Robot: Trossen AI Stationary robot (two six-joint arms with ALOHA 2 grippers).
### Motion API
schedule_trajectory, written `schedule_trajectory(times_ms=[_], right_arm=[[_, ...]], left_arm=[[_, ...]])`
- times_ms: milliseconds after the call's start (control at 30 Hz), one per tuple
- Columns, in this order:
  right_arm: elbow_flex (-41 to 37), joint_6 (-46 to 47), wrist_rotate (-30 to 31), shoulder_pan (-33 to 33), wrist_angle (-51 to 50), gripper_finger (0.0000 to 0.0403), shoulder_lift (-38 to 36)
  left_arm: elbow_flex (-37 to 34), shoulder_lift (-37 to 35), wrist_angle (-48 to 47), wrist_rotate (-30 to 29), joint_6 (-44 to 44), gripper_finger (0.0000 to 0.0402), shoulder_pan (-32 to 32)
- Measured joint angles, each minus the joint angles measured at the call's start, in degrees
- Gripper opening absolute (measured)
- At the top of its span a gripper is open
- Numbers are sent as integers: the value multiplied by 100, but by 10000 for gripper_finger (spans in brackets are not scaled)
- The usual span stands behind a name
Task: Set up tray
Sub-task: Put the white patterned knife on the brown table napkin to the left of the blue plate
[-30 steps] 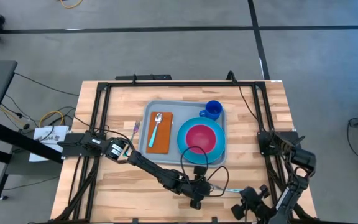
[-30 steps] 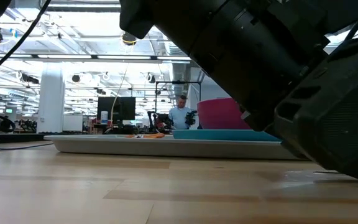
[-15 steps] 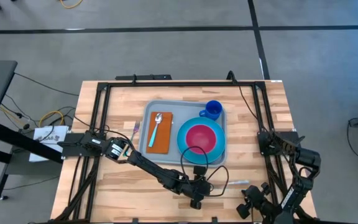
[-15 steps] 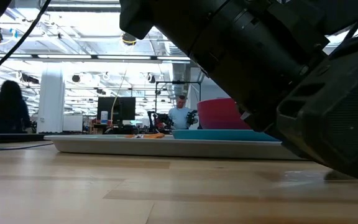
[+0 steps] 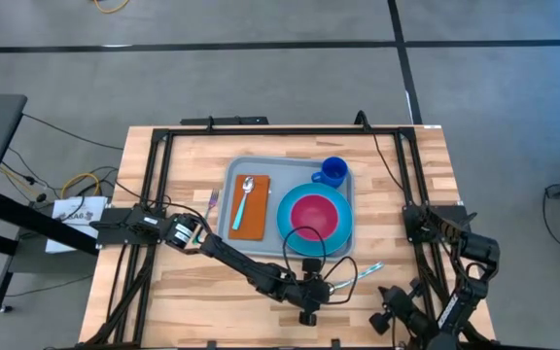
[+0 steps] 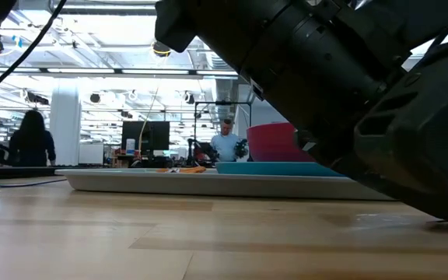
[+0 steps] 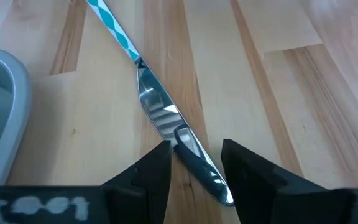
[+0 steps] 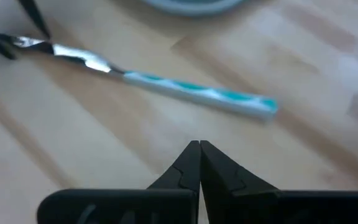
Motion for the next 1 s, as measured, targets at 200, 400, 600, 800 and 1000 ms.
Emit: schedule_trajectory(times_ms=[200, 400, 600, 800, 1000], right_arm=[[-386, -7, 46, -217, -189, 0, -2], [-742, -8, 53, -328, 79, 0, -2], [-1111, -110, 154, -310, 1028, 0, -46], [-1077, -68, 124, -286, 955, 0, -31], [-1079, -68, 131, -284, 1018, 0, -31]], left_arm=[[0, 0, -10, 57, -41, 135, 15], [0, 0, -55, 41, -41, 135, 20], [2, -2, -126, 55, -81, 135, 43], [0, -2, -140, 77, -83, 133, 89], [7, -7, -299, 47, -260, 85, 133]])
